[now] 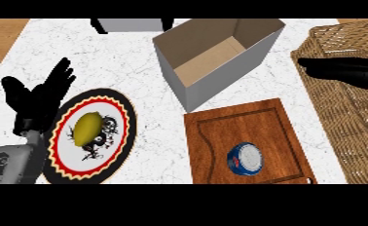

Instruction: Pick the can from the cutting board and place it in the basket

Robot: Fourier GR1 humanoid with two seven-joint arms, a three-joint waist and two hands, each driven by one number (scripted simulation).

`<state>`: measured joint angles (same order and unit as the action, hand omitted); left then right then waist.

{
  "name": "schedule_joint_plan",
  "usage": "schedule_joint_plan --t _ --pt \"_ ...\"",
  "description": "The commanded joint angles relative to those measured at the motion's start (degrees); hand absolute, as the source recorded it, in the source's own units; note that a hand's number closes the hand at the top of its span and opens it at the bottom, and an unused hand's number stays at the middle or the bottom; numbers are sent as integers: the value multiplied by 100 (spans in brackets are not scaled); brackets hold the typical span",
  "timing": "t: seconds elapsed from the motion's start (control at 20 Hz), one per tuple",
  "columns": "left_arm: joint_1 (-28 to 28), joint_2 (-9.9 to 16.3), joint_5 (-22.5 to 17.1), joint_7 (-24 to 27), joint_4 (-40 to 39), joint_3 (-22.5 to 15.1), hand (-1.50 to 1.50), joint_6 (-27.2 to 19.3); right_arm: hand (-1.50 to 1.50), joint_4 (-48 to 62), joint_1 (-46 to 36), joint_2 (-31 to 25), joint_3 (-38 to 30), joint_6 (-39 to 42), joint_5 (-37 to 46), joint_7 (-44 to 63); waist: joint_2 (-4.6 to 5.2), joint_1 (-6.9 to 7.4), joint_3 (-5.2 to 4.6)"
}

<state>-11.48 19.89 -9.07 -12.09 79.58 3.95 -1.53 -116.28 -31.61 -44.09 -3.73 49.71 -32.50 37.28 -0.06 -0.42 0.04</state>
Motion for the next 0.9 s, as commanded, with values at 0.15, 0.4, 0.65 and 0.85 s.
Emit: schedule_joint_plan --t 0.15,0.4,0.65,0.85 --pt "383 -49 63 291 89 45 0 179 -150 -876 1704 1327 -246 456 1789 -1076 5 30 9" --pt "-230 -72 140 101 -362 120 0 161 -150 -686 1773 2462 610 251 3707 -1808 26 59 3" --pt "-70 -73 111 -26 -33 142 0 247 -150 115 1926 2915 848 -297 4567 -2860 15 74 1" --pt "146 -117 85 116 22 203 0 373 -150 551 2271 2986 1645 -740 5840 -3524 13 74 0"
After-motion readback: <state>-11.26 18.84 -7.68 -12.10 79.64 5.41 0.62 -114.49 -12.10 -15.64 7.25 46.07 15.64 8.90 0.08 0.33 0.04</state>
